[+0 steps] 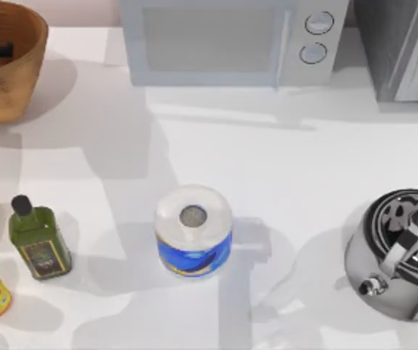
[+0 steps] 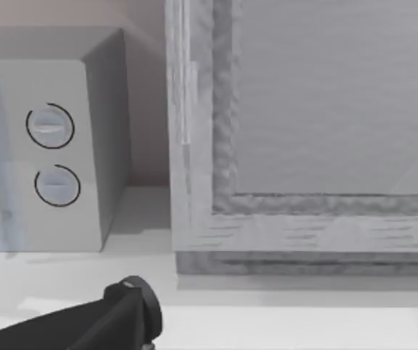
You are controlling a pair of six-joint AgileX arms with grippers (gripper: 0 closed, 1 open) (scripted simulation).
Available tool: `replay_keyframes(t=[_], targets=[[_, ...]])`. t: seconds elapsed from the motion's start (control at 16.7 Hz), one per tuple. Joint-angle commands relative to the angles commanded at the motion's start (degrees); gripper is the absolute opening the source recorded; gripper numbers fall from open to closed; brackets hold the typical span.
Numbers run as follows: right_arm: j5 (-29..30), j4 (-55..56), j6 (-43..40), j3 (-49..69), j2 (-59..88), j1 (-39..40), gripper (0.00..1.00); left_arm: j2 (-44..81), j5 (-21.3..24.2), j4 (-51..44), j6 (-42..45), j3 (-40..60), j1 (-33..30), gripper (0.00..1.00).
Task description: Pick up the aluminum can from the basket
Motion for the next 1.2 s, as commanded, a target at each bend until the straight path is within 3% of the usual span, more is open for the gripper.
replay_keyframes(t=[0.48,1.2], targets=[[0.0,0.0,0.0,0.0,0.0,0.0,1.0,-10.2,-0.37,4.0,-1.06,-9.76,-0.6,0.0],[0.0,0.0,0.0,0.0,0.0,0.0,1.0,-54.79,-2.41,21.21,-3.88,-49.27,-3.14,0.0]])
